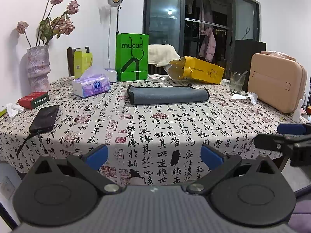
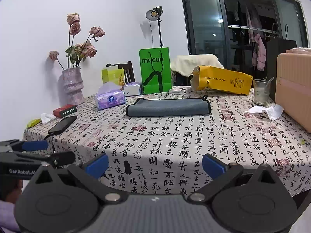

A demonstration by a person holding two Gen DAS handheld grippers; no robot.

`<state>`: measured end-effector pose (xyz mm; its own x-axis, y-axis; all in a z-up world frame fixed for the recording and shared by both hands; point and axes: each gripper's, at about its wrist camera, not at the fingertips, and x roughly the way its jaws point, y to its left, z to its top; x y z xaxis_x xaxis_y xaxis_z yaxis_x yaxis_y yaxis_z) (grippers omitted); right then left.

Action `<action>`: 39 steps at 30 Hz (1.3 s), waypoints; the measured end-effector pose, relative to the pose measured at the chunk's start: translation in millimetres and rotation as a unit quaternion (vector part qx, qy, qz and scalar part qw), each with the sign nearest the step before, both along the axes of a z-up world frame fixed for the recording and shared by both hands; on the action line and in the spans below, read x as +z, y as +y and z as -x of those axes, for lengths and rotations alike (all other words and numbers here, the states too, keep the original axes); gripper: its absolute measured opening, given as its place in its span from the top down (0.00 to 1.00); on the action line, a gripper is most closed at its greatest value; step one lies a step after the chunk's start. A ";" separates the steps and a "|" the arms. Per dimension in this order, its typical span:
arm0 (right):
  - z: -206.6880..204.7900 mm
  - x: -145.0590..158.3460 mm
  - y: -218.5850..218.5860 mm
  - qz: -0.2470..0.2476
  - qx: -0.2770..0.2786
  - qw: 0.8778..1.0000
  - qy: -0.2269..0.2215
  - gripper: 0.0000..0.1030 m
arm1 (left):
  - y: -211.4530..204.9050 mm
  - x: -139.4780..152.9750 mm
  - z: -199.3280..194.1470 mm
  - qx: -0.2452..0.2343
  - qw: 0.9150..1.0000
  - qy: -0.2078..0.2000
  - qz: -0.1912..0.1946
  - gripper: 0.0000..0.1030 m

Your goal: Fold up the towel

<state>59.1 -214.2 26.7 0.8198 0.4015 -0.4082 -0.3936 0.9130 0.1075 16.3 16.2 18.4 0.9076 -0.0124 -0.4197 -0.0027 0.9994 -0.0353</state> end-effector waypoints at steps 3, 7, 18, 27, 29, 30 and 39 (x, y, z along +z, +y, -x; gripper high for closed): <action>5.9 -0.4 0.2 0.005 0.000 1.000 -0.005 0.00 | -0.6 0.6 3.6 0.002 1.000 -0.009 -0.003 0.00; 13.2 -1.9 -1.3 0.013 -0.003 1.000 -0.012 0.00 | -3.5 -1.3 9.9 0.002 1.000 -0.014 -0.012 0.00; 24.8 -4.0 -5.0 0.006 -0.007 1.000 -0.014 0.00 | 1.5 -1.8 23.6 0.004 1.000 -0.030 -0.007 0.00; 36.3 -3.4 -8.6 0.010 -0.017 1.000 -0.023 0.00 | -0.9 -3.0 26.6 -0.001 0.999 -0.032 -0.014 0.00; 35.9 -3.5 -8.7 0.009 -0.016 1.000 -0.022 0.00 | -0.6 -3.2 26.2 -0.001 0.999 -0.031 -0.014 0.00; 35.9 -3.7 -9.0 0.008 -0.017 1.000 -0.022 0.00 | -0.6 -3.2 26.7 0.000 0.999 -0.032 -0.014 0.00; 34.2 -3.8 -8.6 0.004 -0.014 1.000 -0.019 0.00 | -0.9 -3.1 27.9 0.000 0.999 -0.033 -0.014 0.00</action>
<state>24.9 -222.9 22.9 0.8461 0.3742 -0.3796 -0.3710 0.9248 0.0845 -11.6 15.3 15.3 0.9331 -0.0009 -0.3595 -0.0016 1.0000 -0.0065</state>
